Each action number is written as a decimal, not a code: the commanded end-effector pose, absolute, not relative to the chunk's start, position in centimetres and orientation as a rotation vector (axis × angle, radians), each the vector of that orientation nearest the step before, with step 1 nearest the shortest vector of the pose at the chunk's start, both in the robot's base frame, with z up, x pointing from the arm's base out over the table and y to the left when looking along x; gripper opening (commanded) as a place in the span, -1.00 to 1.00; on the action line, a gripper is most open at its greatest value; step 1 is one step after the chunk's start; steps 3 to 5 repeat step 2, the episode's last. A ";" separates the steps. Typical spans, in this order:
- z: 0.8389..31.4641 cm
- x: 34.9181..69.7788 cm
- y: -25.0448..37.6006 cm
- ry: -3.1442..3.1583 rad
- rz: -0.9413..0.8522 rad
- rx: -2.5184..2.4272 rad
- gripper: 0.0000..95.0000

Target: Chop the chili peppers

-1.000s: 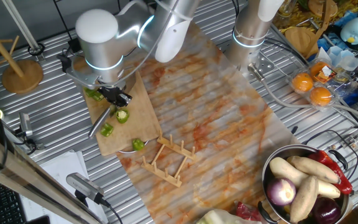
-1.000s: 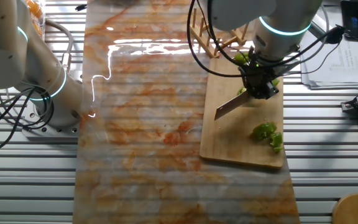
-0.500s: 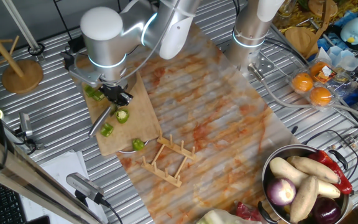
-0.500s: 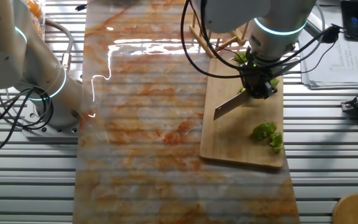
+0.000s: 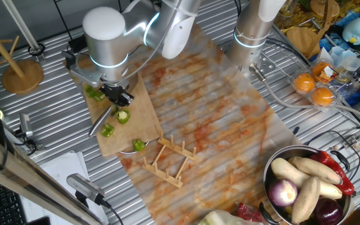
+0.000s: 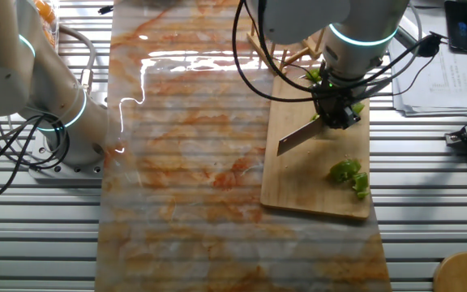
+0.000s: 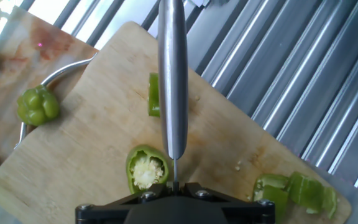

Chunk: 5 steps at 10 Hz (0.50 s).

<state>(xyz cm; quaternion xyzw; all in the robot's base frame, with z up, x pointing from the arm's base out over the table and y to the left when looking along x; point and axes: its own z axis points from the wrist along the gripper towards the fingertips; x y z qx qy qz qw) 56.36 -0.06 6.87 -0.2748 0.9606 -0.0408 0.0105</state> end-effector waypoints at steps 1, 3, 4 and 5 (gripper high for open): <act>6.9 56.3 0.0 3.000 -0.138 -0.899 -1.00; 6.8 56.2 0.0 3.001 -0.138 -0.907 -1.00; 6.8 56.2 0.0 3.001 -0.138 -0.907 -1.00; 6.8 56.2 0.0 3.001 -0.138 -0.907 -1.00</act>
